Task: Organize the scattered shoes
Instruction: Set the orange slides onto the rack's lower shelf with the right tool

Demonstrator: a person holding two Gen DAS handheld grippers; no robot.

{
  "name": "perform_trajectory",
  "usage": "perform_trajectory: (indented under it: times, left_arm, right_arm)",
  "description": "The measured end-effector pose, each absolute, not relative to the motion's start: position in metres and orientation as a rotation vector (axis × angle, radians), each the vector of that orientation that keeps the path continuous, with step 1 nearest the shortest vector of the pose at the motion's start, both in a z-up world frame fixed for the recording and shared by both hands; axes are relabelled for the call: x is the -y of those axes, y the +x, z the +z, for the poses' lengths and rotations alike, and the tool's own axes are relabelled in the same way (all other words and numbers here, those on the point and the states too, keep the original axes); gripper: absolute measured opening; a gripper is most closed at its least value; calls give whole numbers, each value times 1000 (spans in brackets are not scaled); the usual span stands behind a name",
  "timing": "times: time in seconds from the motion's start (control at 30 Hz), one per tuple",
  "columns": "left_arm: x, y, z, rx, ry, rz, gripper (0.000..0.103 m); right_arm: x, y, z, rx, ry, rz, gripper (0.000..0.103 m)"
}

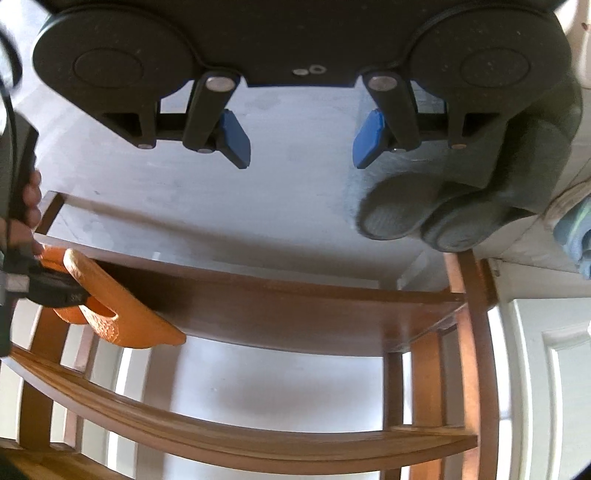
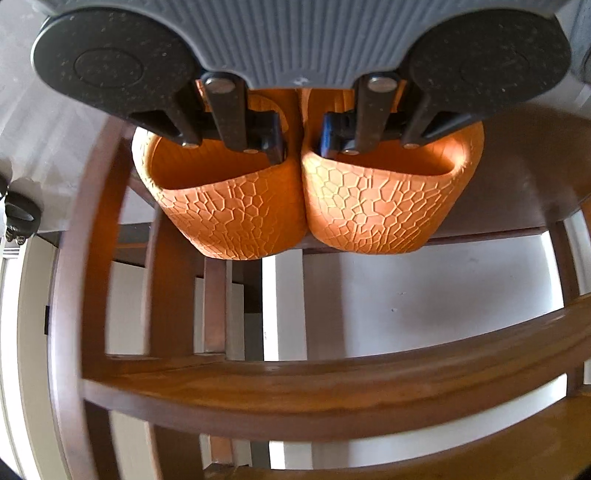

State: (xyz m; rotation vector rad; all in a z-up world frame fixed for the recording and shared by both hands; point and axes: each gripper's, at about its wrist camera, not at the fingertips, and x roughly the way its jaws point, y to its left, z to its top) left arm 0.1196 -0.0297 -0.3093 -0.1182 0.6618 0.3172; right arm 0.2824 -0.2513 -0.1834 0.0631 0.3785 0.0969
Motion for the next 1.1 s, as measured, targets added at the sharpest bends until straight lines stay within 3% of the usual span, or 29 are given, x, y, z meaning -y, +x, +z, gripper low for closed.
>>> perform_trajectory:
  times: [1.1]
  left_arm:
    - [48, 214, -284, -576, -7, 277, 61]
  right_arm:
    - [239, 345, -199, -325, 42, 56, 30]
